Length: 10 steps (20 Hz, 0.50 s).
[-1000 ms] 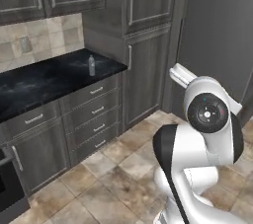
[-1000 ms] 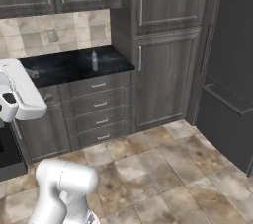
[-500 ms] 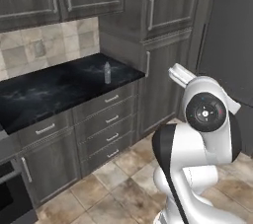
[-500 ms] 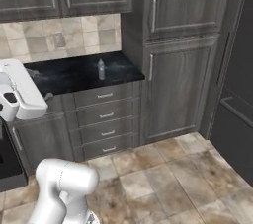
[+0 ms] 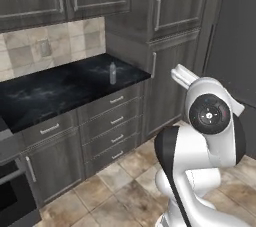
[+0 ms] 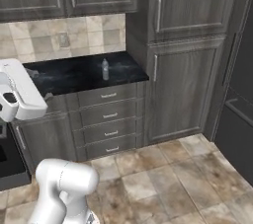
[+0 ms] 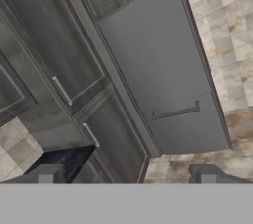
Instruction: Move the drinks to the dining counter.
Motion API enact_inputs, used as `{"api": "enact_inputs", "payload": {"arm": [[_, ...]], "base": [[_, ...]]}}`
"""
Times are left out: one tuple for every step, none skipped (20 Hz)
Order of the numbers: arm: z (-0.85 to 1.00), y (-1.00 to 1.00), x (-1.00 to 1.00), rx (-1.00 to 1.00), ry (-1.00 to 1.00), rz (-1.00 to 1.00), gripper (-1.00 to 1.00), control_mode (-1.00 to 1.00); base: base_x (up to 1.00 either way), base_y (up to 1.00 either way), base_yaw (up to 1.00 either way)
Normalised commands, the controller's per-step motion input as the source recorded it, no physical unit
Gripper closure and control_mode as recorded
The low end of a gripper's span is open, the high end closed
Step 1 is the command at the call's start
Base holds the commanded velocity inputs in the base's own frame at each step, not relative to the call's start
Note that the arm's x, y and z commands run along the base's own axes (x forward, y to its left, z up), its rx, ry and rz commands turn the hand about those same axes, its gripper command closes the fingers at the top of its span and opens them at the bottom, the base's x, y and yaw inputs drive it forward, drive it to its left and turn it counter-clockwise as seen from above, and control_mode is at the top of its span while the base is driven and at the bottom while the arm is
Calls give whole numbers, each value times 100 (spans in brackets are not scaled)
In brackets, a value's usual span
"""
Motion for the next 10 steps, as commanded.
{"api": "enact_inputs", "payload": {"arm": [[0, 0, 0, 0, 0, 0, -100, 100], [0, 0, 0, 0, 0, 0, -100, 100], [0, 0, 0, 0, 0, 0, -100, 100], [0, 0, 0, 0, 0, 0, -100, 100], [0, 0, 0, 0, 0, 0, -100, 100], [0, 0, 0, 0, 0, 0, -100, 100], [0, 0, 0, 0, 0, 0, -100, 100], [0, 0, 0, 0, 0, 0, -100, 100], [0, 0, 0, 0, 0, 0, -100, 100], [0, 0, 0, 0, 0, 0, -100, 100]], "base": [[29, -53, 15], [34, -65, 22], [41, -75, 23], [36, -81, 26], [36, -83, 27], [31, -81, 28], [29, -81, 29], [23, -83, 31], [18, -84, 32], [9, -79, 30]]}}
